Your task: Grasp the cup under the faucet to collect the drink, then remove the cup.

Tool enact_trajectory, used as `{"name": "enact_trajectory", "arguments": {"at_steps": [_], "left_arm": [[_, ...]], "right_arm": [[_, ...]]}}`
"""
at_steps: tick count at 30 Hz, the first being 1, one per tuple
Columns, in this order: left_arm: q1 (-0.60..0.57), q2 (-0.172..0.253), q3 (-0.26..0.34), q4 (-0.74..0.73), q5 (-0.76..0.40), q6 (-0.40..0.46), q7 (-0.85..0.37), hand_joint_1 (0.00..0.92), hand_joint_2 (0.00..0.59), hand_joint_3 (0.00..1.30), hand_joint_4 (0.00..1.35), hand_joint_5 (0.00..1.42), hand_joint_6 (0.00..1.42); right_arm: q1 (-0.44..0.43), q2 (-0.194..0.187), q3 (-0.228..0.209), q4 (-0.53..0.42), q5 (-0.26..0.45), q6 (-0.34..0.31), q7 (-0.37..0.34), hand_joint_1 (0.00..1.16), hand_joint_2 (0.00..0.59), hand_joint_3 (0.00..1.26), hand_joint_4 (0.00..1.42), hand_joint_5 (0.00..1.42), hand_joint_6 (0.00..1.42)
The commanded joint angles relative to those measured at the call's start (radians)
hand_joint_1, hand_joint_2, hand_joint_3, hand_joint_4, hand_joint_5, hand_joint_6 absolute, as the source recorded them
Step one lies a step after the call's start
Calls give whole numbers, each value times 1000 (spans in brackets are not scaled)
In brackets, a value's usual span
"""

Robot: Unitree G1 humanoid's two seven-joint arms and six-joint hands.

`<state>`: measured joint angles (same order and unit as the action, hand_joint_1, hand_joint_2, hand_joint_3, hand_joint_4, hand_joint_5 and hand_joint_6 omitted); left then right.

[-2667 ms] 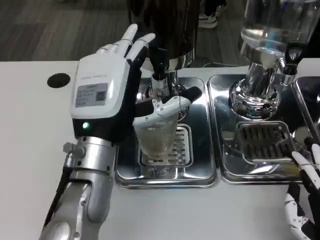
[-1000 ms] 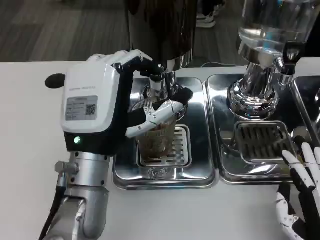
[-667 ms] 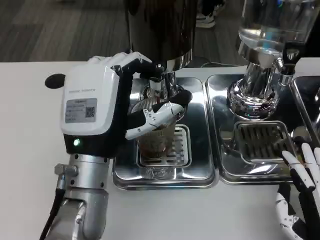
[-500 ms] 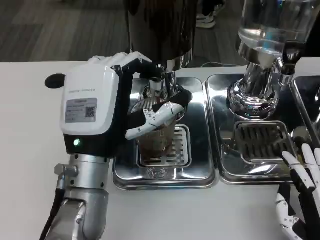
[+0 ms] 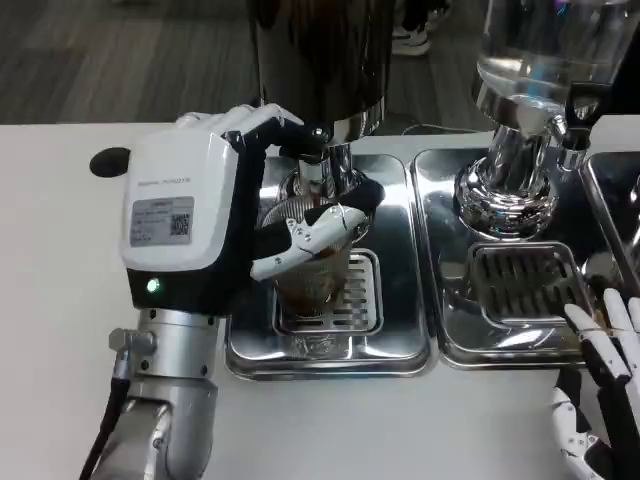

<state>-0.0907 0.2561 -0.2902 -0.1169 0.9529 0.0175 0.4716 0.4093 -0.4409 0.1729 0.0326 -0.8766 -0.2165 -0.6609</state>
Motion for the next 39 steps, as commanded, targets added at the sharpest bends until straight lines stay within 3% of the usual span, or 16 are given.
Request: {"name": "enact_trajectory", "arguments": {"at_steps": [1, 5, 10, 14, 17, 27, 35, 39], "left_arm": [[19, 1, 8, 1, 5, 3, 10, 0, 106, 613, 484, 569, 483], [19, 1, 14, -10, 10, 5, 18, 0, 97, 484, 335, 462, 407], [20, 1, 20, -12, 7, 4, 21, 0, 96, 471, 289, 435, 386], [25, 0, 30, -10, 0, -6, 46, 0, 92, 329, 83, 320, 305], [30, 0, 42, -8, -10, -15, 68, 0, 89, 263, 4, 252, 243], [65, 14, 81, -36, -14, -24, 71, 0, 81, 218, 0, 199, 199], [297, 38, 89, -99, 9, -86, 138, 0, 63, 228, 0, 162, 176], [419, 65, 127, -136, -21, -125, 144, 0, 78, 244, 0, 154, 149]], "right_arm": [[2, 1, 0, 0, 0, -1, 3, 159, 586, 185, 1, 0, 131], [4, 0, -1, -2, 2, 0, 5, 159, 586, 185, 1, 0, 131], [4, 1, -1, -6, 2, -1, 4, 159, 586, 185, 1, 0, 131], [0, 2, -1, -6, 4, -2, 8, 160, 585, 185, 1, 0, 131], [-3, 2, 1, -2, 4, -2, 9, 163, 583, 184, 0, 0, 131], [-14, 6, 6, 10, 4, -2, 10, 174, 580, 184, 0, 0, 131], [-16, 2, 6, 16, 9, -4, 14, 180, 577, 179, 0, 0, 131], [-19, 0, 5, 9, 8, -2, 19, 191, 552, 166, 0, 0, 120]]}}
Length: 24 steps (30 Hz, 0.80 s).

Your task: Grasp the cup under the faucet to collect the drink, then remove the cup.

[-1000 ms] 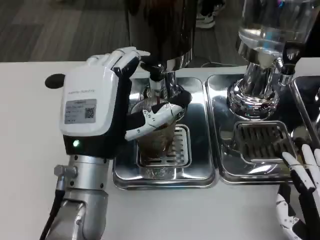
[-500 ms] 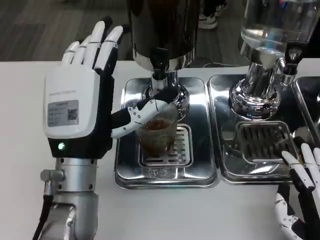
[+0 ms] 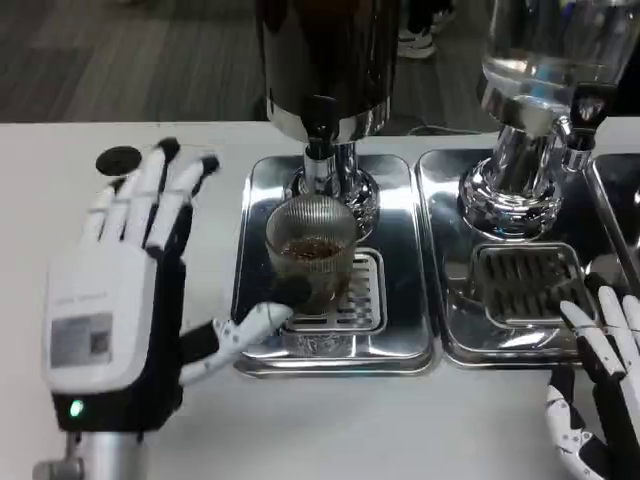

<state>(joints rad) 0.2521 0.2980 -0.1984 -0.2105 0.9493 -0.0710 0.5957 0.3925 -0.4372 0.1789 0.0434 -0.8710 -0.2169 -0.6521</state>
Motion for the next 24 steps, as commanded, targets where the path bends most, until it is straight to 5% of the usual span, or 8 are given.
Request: {"name": "enact_trajectory", "arguments": {"at_steps": [1, 7, 14, 24], "left_arm": [[107, 32, 46, -47, -20, -47, 25, 0, 79, 244, 0, 154, 148], [207, 80, 59, 69, 28, -84, 104, 0, 101, 246, 0, 151, 145], [218, 101, 1, 213, 57, -92, 136, 0, 97, 221, 0, 139, 136], [198, 110, -39, 297, 56, -90, 167, 0, 91, 207, 0, 131, 128]], "right_arm": [[-6, -6, 0, -3, -1, 1, 16, 198, 533, 165, 0, 0, 115], [-16, -22, 4, -24, -21, -1, 38, 202, 494, 79, 0, 0, 112], [-64, -37, 4, -113, -22, 8, 145, 196, 409, 48, 0, 0, 98], [-162, 52, 8, -237, 124, 63, 404, 338, 281, 0, 0, 0, 50]]}}
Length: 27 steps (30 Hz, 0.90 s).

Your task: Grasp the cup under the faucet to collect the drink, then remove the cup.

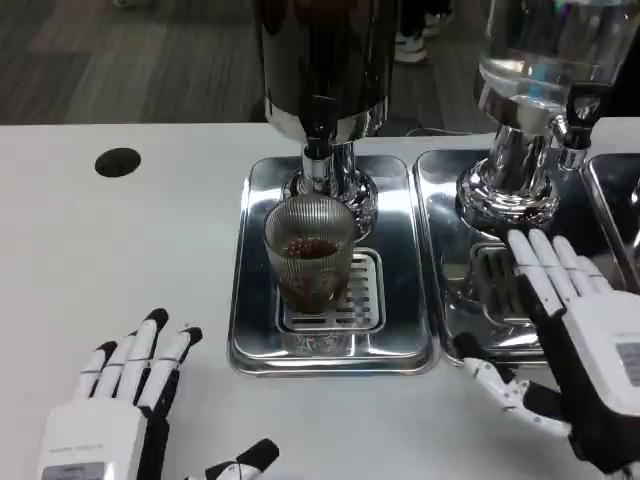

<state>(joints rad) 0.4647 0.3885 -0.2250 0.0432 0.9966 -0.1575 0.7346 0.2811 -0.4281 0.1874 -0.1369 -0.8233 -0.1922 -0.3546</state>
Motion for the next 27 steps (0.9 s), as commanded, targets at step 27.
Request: {"name": "enact_trajectory", "arguments": {"at_steps": [27], "left_arm": [[11, 38, -5, 85, -42, -13, 82, 0, 113, 279, 0, 150, 128]], "right_arm": [[-560, 224, 117, 285, 306, 272, 512, 484, 170, 0, 0, 0, 0]]}}
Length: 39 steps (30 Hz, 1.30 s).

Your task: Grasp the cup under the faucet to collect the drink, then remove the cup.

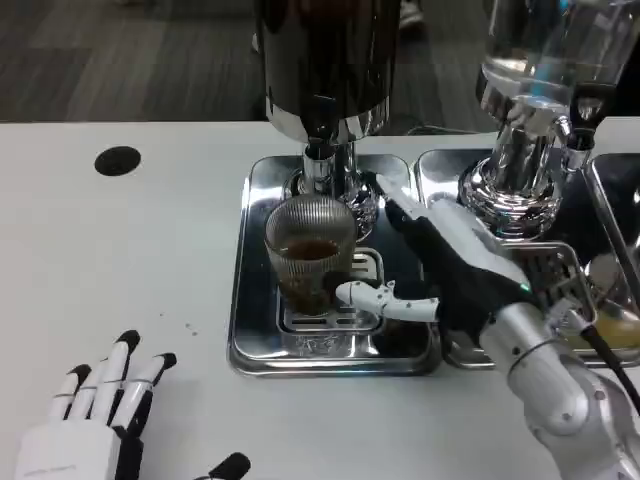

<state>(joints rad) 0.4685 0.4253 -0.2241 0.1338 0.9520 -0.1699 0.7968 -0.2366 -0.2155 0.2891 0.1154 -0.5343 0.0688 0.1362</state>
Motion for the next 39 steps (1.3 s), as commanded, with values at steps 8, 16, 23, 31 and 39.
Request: {"name": "enact_trajectory", "arguments": {"at_steps": [8, 16, 23, 31, 39], "left_arm": [[26, 4, 3, -3, -4, -3, 38, 0, 123, 356, 0, 150, 128], [40, 8, 15, 3, -15, -10, 50, 0, 126, 466, 0, 153, 128], [46, 8, 18, 13, -17, -10, 60, 0, 132, 593, 0, 165, 128], [37, 7, 16, 32, -19, -14, 60, 0, 133, 640, 0, 165, 128], [31, 5, 19, 39, -23, -13, 60, 0, 142, 670, 0, 165, 128]], "right_arm": [[-88, 30, 23, 100, 40, 10, 25, 482, 163, 0, 0, 0, 0], [-109, 55, 19, 153, 63, -3, 3, 507, 157, 0, 0, 0, 0], [-122, 66, -7, 197, 97, -20, -27, 535, 163, 0, 0, 0, 5], [-102, 72, -5, 226, 120, -61, -59, 561, 160, 0, 0, 0, 26], [-119, 81, 3, 255, 122, -78, -55, 584, 158, 0, 0, 0, 32]]}}
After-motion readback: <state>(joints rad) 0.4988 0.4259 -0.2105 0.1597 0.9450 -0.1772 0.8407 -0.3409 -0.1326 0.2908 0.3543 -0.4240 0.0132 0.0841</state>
